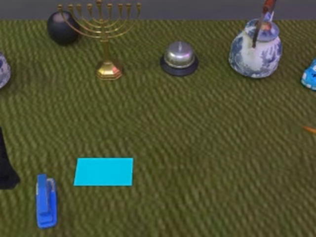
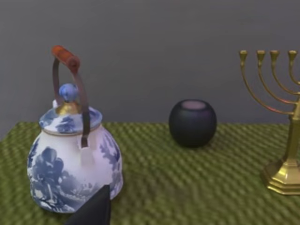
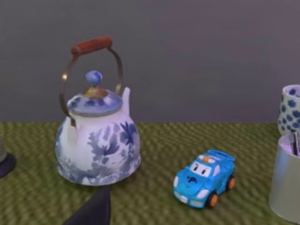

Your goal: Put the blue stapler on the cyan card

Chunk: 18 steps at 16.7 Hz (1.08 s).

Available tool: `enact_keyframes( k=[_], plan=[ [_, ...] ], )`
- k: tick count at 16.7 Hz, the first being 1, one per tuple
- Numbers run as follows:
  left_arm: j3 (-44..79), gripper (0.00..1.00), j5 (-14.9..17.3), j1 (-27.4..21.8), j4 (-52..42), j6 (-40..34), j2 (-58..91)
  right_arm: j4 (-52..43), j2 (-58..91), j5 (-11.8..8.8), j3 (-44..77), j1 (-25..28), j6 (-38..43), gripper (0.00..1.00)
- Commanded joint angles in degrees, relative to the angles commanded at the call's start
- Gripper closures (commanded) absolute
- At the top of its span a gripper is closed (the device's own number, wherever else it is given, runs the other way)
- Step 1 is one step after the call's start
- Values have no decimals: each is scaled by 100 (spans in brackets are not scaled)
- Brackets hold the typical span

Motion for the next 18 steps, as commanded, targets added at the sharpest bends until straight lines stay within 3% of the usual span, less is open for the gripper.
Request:
enact_keyframes(
  k=[7,18],
  plan=[
    [808,0,10,-150,-764,-314,919,0,0,0,0,0,0,0],
    [4458,0,-30,-812,-4501,-1699,6460,0,0,0,0,0,0,0]
  ],
)
